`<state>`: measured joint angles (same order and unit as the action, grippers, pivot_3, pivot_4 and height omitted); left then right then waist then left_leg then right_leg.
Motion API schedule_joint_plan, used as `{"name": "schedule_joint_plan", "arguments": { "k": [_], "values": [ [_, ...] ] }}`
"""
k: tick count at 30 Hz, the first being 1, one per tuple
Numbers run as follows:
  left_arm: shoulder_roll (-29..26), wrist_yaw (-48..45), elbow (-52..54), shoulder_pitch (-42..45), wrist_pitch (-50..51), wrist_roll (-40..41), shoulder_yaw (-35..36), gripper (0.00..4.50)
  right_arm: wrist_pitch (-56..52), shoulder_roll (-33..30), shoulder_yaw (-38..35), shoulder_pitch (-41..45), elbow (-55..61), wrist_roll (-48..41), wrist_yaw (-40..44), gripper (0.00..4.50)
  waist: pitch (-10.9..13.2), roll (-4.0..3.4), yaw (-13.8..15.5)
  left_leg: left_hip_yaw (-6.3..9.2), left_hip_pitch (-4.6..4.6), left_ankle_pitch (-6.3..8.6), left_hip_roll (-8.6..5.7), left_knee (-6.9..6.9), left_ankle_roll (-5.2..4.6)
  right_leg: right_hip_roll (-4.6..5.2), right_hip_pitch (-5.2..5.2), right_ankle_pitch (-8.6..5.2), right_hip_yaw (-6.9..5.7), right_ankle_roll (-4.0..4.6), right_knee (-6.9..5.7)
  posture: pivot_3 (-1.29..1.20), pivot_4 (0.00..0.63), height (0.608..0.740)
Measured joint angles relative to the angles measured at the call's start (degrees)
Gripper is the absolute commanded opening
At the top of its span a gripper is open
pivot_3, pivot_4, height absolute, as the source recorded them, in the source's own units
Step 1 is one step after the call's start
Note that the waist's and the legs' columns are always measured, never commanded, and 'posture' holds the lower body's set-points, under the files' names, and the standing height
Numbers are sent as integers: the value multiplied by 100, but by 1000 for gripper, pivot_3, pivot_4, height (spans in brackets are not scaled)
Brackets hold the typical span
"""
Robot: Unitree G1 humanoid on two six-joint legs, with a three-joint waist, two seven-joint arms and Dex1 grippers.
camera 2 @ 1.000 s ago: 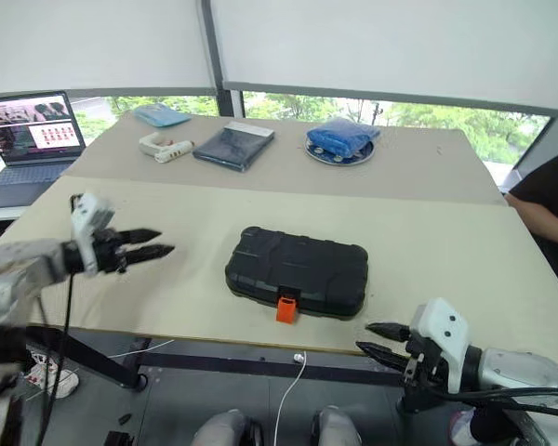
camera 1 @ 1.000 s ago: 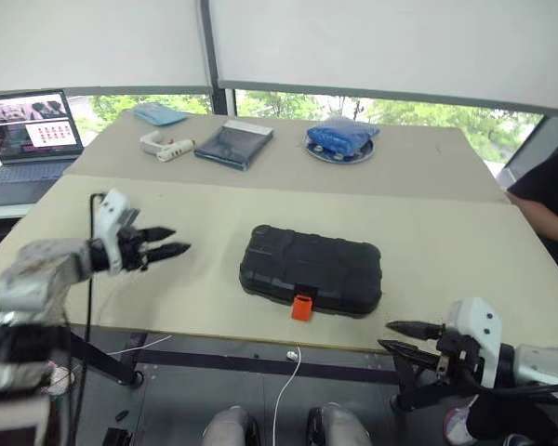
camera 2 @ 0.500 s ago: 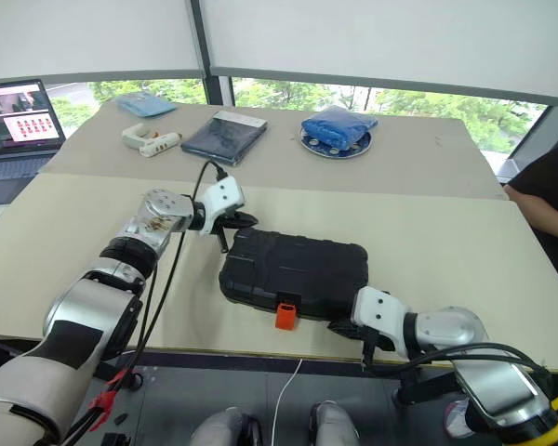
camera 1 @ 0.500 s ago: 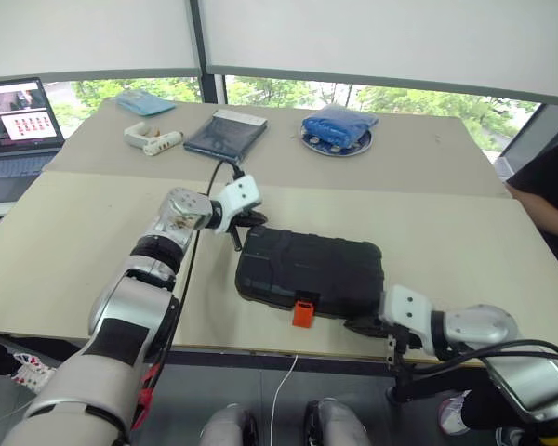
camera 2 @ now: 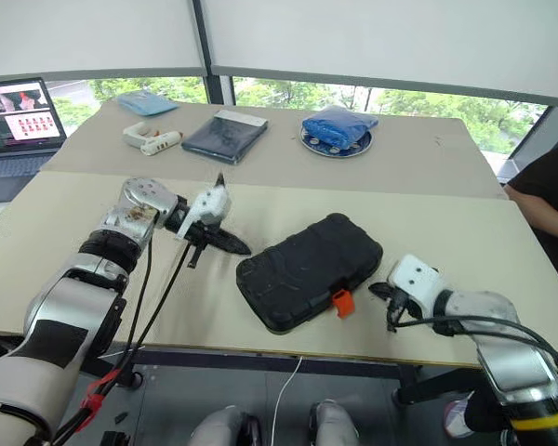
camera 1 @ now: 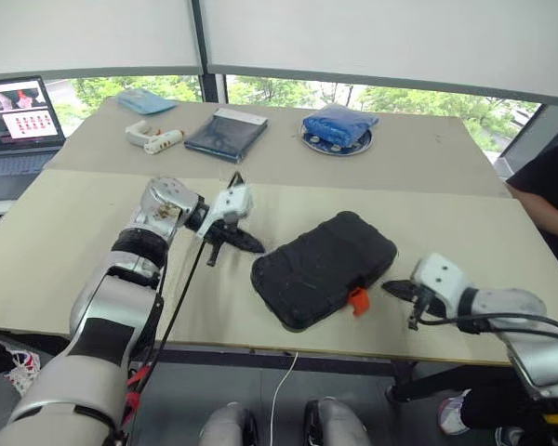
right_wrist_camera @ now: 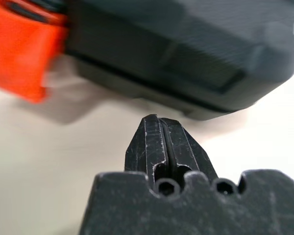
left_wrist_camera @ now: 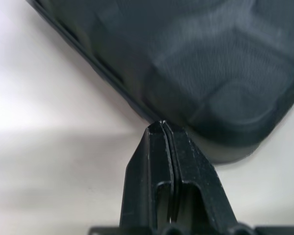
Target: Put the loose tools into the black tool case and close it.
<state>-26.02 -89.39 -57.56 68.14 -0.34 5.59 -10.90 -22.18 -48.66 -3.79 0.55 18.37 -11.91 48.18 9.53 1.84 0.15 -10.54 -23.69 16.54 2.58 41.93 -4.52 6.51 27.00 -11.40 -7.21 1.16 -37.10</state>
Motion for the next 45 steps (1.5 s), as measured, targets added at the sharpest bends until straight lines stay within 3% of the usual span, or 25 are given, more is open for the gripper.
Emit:
{"name": "schedule_joint_plan", "arguments": {
  "k": [3, 8, 13, 19, 24, 34, 43, 44, 45],
  "values": [
    [272, 173, 675, -25, 562, 211, 187, 69, -205, 8, -33, -292, 404, -100, 13, 0, 0, 0, 9, 2, 7, 4, -2, 16, -8, 2, -12, -2, 6, -26, 1, 0, 150, 718],
    [801, 719, 1363, -704, 422, -93, -199, 69, -457, 232, 159, -295, 722, -173, -105, 0, 0, -1, -37, 14, 58, 15, 3, 13, -18, 2, -60, 0, 13, -28, 4, 0, 150, 718],
    [740, 942, 1869, -1063, -675, -652, -756, 69, -642, 485, 600, 38, 669, -18, -308, 0, -10, -18, -75, 22, 60, 13, 7, 13, -14, 4, -63, 5, 14, -15, 3, 0, 150, 718],
    [687, 999, 2050, -1195, -1028, -765, -838, 69, -677, 769, 895, 371, 460, 81, -487, 0, -19, -30, -68, 22, 62, 14, 6, 13, -17, 4, -67, 4, 10, -14, 4, 0, 150, 718],
    [672, 1040, 2068, -1229, -1294, -820, -861, 69, -705, 992, 1032, 417, 334, 174, -604, 0, -20, -33, -68, 22, 62, 13, 6, 13, -17, 3, -67, 4, 7, -15, 4, 0, 150, 718],
    [589, 1778, 1395, -846, -3821, -1753, -1479, 69, -824, 859, 848, 274, 644, 158, -583, 0, -60, -56, -11, 23, 85, 39, 5, 12, -58, 13, -88, 8, 9, -16, 8, 0, 150, 718],
    [642, 1992, 899, -741, -4256, -1928, -1529, 69, -1162, 879, 494, 286, 1009, -83, -593, 0, -159, -65, -24, 25, 88, 46, 7, 13, -78, 10, -87, 14, 14, -8, 9, 0, 150, 718],
    [668, 1999, 867, -732, -4279, -1941, -1537, 0, -1219, 876, 427, 261, 1103, -134, -603, 587, -171, -64, -18, 25, 88, 46, 7, 13, -80, 11, -88, 14, 13, -7, 9, 0, 150, 718],
    [718, 2017, 822, -706, -4293, -1953, -1551, 0, -1295, 874, 296, 165, 1235, -257, -600, 880, -177, -66, -9, 26, 87, 47, 7, 12, -82, 11, -87, 13, 13, -7, 10, 0, 150, 718]
  ]
}}
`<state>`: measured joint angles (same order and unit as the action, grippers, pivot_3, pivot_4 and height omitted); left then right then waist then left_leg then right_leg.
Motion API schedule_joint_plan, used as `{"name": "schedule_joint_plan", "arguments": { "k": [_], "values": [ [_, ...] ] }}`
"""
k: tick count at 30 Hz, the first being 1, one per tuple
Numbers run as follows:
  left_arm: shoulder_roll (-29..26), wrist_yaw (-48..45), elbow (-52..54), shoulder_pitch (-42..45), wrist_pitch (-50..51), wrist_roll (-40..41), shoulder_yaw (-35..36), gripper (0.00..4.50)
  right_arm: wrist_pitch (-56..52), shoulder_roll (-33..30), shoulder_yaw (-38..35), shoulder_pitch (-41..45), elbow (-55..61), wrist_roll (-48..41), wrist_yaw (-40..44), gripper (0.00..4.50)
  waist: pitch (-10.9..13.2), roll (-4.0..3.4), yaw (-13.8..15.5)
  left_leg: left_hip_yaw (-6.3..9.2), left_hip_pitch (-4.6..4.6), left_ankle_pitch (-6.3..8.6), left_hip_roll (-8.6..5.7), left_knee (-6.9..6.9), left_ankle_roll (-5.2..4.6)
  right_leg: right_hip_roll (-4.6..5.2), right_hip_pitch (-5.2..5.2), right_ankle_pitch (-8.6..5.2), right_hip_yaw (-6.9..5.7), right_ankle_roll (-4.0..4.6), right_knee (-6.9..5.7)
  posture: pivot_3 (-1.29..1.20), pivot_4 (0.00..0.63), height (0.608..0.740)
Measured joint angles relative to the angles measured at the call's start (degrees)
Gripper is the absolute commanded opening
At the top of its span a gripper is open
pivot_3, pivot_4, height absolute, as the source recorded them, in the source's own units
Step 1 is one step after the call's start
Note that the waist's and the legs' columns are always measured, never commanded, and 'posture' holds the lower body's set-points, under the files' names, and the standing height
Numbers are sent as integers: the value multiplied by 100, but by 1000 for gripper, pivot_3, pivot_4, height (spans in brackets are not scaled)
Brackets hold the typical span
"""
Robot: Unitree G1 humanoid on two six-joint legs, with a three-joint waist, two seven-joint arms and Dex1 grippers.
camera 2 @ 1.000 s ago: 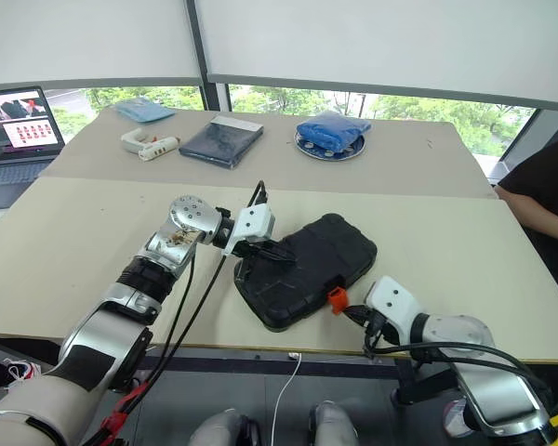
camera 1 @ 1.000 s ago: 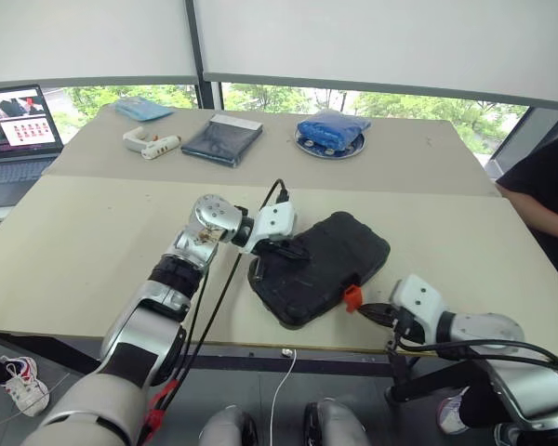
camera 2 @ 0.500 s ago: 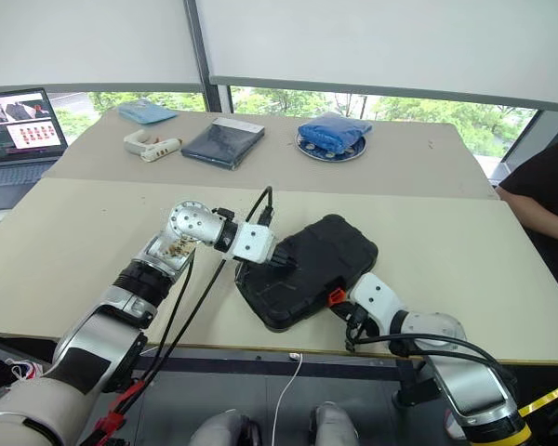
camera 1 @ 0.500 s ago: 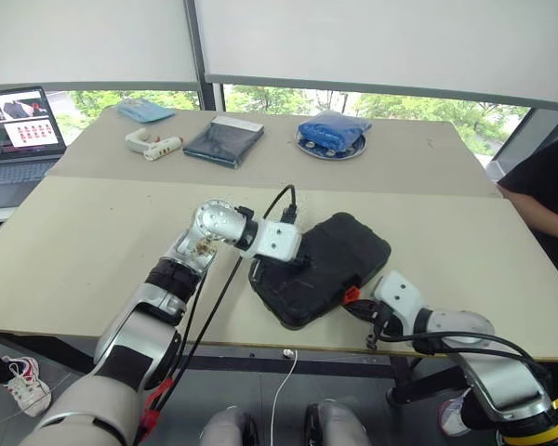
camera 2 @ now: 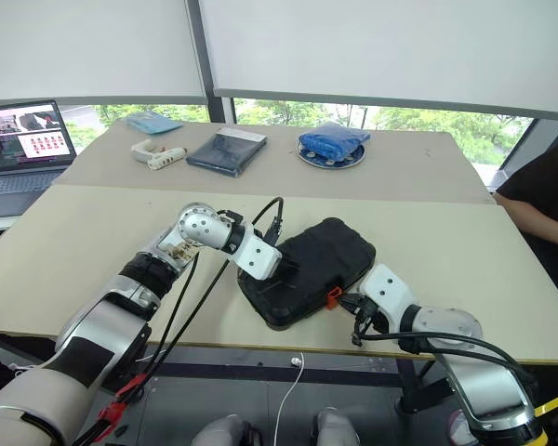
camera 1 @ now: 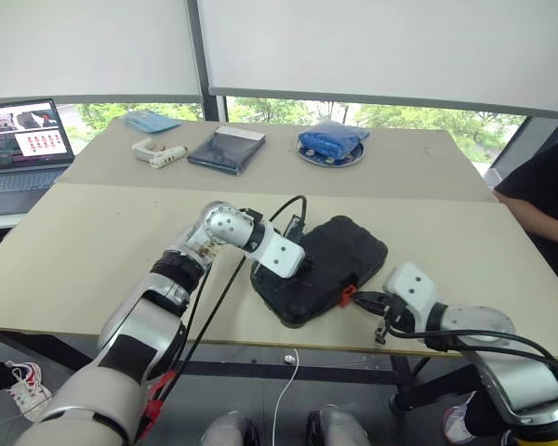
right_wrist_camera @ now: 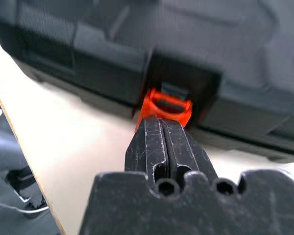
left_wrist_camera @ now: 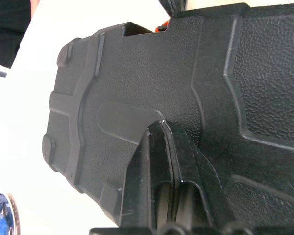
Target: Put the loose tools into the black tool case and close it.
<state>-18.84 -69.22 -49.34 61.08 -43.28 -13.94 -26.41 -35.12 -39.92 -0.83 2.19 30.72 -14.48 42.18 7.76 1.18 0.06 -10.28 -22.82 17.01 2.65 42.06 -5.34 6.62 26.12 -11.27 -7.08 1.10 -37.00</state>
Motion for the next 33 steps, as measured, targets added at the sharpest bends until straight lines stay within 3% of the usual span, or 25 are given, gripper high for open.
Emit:
{"name": "schedule_joint_plan", "arguments": {
  "k": [6, 13, 22, 27, 33],
  "values": [
    [31, 11, -133, 52, -49, -1, -11, 0, -579, 117, -363, -574, 283, -420, -174, 2806, -14, 10, 51, 5, -2, 4, 1, -4, -7, -1, -2, -2, -3, 5, 16, 0, 150, 718],
    [19, 11, -235, 108, -50, -4, -18, 0, -998, 925, -393, -401, 237, -724, -788, 2806, -15, 10, 42, 5, -1, 4, 4, -5, -4, -2, -3, -9, -2, 15, 19, 0, 150, 718],
    [-64, 4, -320, 156, -49, -4, -18, 0, -1047, 1179, -281, -69, -222, -711, -1054, 2806, -15, 10, -18, 6, 0, 3, 7, -9, -2, -4, -3, -9, -3, 16, 20, 0, 150, 718],
    [-76, 6, -352, 174, -47, -4, -18, 0, -1050, 1283, -241, -70, -219, -714, -1160, 1355, -15, 10, -39, 7, -2, 6, 8, -9, 4, -2, -2, -9, -3, 16, 21, 0, 150, 718],
    [-71, 6, -381, 191, -47, -4, -18, 0, -1050, 1288, -212, -111, -140, -711, -1233, 1244, -15, 10, -37, 7, -2, 8, 8, -14, 7, 0, -1, -10, -4, 17, 25, 0, 150, 718]
  ]
}}
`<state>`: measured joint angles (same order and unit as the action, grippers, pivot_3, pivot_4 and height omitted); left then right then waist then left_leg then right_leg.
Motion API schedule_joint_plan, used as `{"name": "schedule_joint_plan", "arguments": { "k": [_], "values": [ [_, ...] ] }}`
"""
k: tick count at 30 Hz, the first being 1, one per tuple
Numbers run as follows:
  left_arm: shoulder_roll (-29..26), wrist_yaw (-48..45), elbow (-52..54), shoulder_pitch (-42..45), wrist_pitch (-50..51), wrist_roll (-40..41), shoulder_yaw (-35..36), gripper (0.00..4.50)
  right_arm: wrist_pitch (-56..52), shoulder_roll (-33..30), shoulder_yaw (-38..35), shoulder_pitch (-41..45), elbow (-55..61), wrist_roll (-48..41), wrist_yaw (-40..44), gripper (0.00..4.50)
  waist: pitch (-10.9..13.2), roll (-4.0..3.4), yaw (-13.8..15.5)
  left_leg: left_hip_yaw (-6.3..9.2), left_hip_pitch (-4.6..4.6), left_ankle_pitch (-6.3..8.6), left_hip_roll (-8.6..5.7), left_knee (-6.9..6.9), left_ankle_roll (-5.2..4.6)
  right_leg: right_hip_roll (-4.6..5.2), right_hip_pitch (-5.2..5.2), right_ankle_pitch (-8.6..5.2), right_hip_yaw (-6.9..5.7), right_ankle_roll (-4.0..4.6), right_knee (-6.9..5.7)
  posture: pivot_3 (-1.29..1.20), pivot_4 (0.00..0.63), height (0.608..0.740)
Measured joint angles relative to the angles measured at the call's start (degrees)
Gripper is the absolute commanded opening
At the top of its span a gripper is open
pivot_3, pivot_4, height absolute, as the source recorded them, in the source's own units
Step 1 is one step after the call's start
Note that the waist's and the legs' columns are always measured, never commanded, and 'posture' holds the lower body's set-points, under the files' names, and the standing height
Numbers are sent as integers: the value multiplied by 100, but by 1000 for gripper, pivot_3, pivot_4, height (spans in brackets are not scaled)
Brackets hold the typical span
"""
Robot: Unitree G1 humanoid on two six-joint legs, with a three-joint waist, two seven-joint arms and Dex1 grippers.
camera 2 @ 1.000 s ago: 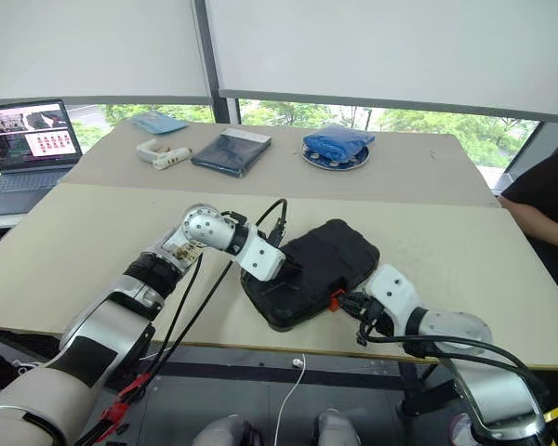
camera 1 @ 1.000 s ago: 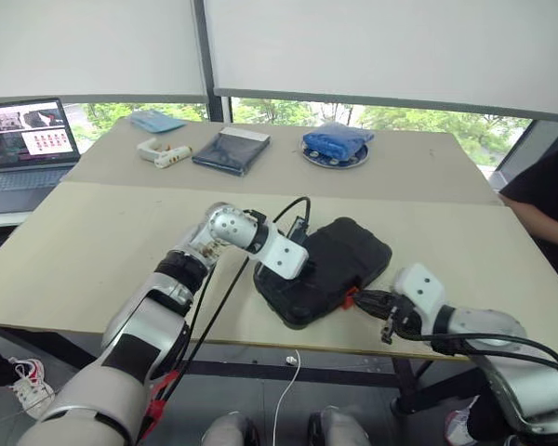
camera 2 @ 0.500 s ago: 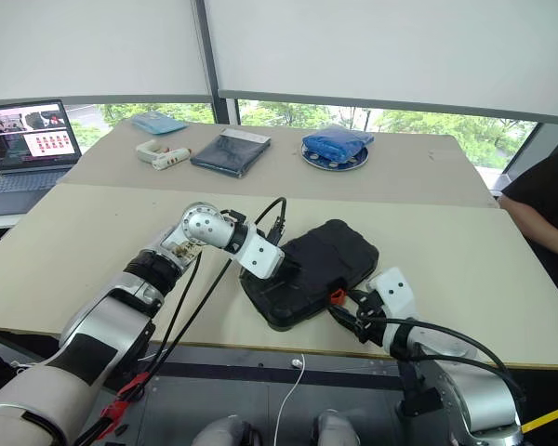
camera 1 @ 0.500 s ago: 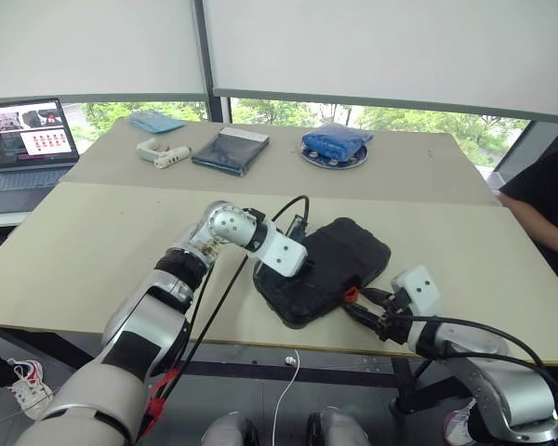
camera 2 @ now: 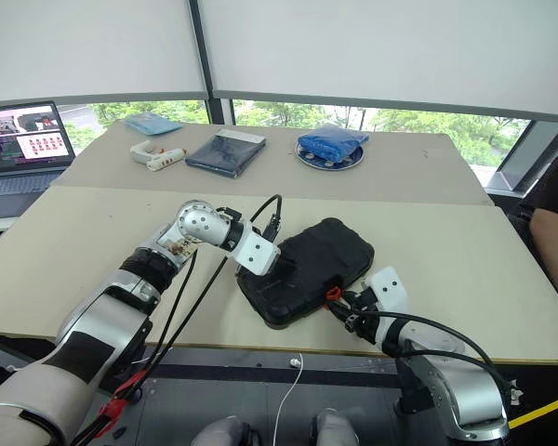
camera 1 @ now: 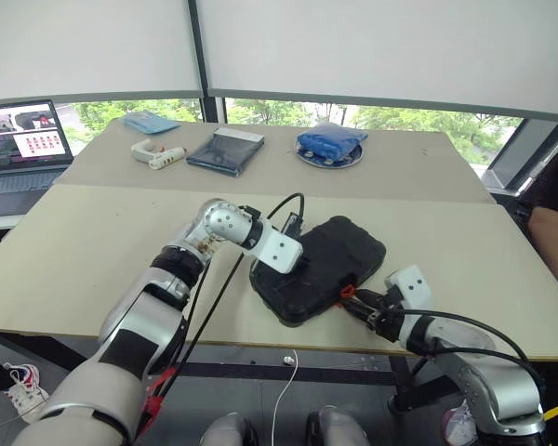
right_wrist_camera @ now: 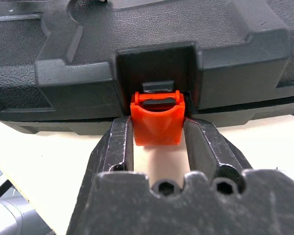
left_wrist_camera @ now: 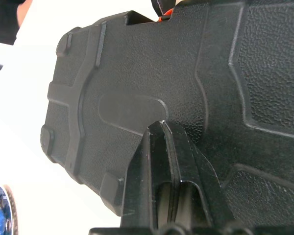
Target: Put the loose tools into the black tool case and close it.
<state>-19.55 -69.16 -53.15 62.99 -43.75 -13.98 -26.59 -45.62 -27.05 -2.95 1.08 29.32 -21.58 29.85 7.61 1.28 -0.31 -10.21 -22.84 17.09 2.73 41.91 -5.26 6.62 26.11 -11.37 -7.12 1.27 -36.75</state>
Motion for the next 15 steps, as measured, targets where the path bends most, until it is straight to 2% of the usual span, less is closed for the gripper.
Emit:
{"name": "schedule_joint_plan", "arguments": {
  "k": [15],
  "values": [
    [39, 59, -30, 33, 0, 0, 0, 0, 50, -220, -101, -348, 392, 2, -33, 1244, 0, -1, 49, 3, -11, 5, 0, -27, -16, -6, -1, 1, -7, -3, 48, 0, 150, 718]
  ]
}}
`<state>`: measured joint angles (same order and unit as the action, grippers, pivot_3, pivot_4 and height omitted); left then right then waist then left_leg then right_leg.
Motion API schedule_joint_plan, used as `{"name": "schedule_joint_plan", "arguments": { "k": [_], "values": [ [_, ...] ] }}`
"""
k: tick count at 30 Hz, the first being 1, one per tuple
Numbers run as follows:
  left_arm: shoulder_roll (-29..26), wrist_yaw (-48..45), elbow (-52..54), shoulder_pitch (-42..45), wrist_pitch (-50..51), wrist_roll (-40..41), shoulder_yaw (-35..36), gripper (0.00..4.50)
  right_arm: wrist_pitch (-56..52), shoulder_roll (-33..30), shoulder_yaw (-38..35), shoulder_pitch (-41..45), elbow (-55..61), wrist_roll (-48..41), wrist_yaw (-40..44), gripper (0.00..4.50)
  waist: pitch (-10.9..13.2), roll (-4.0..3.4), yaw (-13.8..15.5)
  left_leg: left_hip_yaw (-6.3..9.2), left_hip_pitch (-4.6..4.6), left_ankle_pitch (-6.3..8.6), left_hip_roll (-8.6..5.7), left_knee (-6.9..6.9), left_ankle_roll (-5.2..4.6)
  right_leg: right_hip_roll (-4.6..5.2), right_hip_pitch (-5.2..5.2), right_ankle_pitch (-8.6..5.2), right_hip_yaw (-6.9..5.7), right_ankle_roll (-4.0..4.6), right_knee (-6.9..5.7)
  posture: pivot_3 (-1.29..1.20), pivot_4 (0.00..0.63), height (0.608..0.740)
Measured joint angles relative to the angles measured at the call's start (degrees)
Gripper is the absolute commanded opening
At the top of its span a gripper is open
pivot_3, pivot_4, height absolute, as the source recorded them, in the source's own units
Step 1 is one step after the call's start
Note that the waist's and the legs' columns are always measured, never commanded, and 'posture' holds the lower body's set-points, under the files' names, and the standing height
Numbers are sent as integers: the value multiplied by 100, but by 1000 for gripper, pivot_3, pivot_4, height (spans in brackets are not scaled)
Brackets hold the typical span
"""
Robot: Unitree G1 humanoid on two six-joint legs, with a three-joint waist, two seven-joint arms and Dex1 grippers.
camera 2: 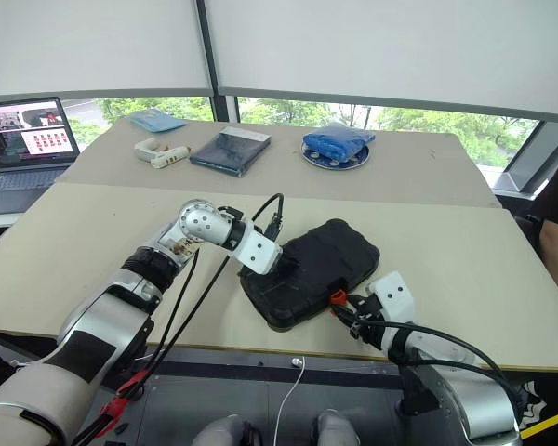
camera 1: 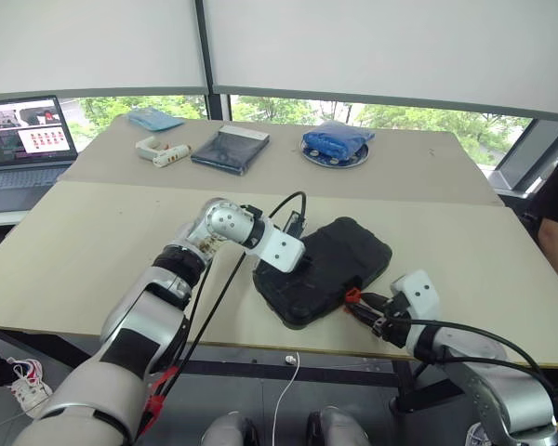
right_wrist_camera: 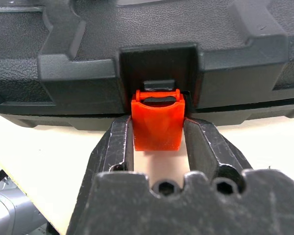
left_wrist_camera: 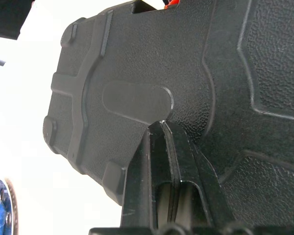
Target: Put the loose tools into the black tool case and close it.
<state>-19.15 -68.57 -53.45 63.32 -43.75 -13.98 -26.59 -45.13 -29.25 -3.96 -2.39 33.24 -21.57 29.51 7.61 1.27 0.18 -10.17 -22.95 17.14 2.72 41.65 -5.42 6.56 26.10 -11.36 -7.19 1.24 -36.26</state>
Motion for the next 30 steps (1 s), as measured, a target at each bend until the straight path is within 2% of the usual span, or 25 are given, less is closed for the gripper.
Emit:
{"name": "schedule_joint_plan", "arguments": {
  "k": [22, 23, 27, 29, 30],
  "values": [
    [26, 43, -19, 14, -3, -5, -1, 0, -4, -72, -239, -292, 370, -151, -58, 1244, 0, 0, 42, 3, -9, 6, -1, -5, -8, -1, 0, 0, -1, -1, 16, 0, 150, 718],
    [26, 43, -19, 16, -3, -7, -1, 0, -27, -72, -253, -292, 370, -192, -69, 1744, 0, 0, 42, 2, -9, 6, -1, -5, -8, -1, 0, 0, -1, -1, 16, 0, 150, 718],
    [34, 48, -32, 25, -4, -20, -2, 0, -58, -151, -244, -292, 489, -231, -46, 3036, 0, -1, 43, 4, -9, 6, -1, -4, -8, 0, 0, 0, -1, -1, 18, 0, 150, 718],
    [34, 56, -53, 29, -4, -24, -1, 0, -76, -207, -249, -293, 559, -235, -45, 3036, 0, -1, 43, 4, -9, 6, -1, -4, -8, 0, -1, 1, -1, -1, 19, 0, 150, 718],
    [34, 57, -57, 30, -5, -24, -1, 0, -94, -228, -263, -298, 562, -248, -30, 2716, 0, -1, 44, 4, -9, 7, -1, -4, -8, 0, -1, 1, -1, -2, 19, 0, 150, 718]
  ]
}}
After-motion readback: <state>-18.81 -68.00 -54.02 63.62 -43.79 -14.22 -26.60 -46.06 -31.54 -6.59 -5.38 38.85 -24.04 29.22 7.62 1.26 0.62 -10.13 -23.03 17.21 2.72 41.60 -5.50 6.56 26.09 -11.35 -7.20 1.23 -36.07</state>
